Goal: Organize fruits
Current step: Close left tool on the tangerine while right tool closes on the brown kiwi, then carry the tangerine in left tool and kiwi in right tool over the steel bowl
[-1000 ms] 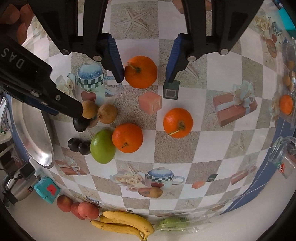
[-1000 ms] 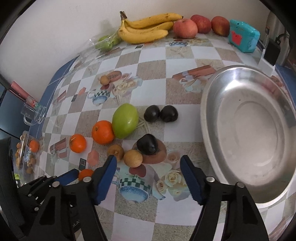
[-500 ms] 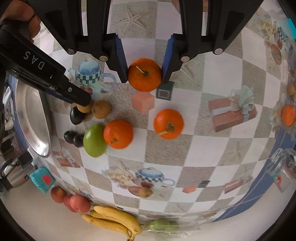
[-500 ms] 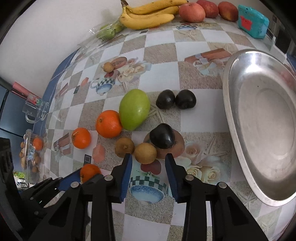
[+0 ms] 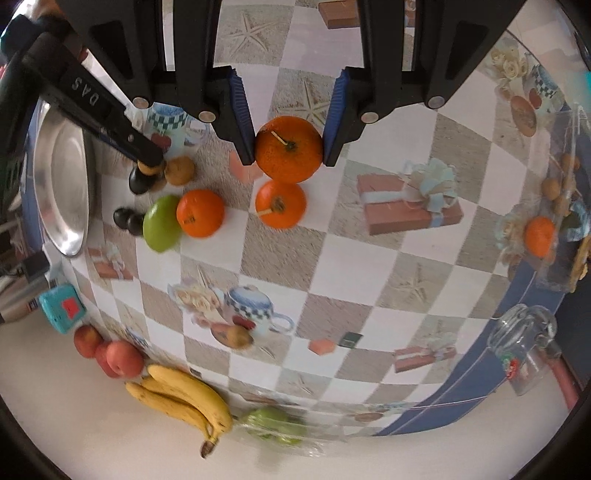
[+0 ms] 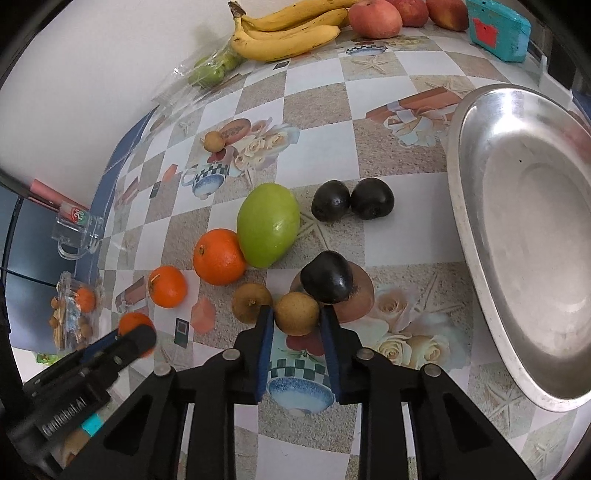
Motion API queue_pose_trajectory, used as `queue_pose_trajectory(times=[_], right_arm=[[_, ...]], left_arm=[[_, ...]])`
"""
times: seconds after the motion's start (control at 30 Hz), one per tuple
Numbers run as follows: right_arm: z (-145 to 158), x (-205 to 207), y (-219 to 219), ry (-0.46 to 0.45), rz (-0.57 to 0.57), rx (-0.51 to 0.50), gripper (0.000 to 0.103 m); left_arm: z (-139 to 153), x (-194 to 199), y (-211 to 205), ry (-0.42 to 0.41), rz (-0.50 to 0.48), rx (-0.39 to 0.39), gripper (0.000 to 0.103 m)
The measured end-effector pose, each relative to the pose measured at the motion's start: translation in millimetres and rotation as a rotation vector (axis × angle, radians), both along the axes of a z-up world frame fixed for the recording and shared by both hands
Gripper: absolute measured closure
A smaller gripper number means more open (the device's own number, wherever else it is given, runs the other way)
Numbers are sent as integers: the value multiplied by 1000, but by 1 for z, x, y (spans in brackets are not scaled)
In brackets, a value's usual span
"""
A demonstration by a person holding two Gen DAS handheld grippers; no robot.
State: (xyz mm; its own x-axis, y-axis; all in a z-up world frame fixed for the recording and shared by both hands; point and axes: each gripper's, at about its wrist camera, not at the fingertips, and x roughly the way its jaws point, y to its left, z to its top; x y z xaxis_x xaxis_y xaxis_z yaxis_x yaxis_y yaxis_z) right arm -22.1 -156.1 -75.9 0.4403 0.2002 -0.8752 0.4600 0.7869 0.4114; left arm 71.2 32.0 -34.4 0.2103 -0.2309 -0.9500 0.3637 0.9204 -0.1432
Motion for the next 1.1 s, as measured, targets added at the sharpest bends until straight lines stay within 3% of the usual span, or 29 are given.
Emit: queue_pose_trajectory(times=[0.27,0.47,1.1], right_arm=[[16,-10,-8,-46,-17,33,76],[40,-18,-21,-106,-42,2,76],[54,-37,-65,-83,-159,-121,76]], left_arm=[[25,19,-13,-6,89,-22,64],[43,23,-33,-29,118,-42,64],[57,8,-98,-105,75,-51,64]])
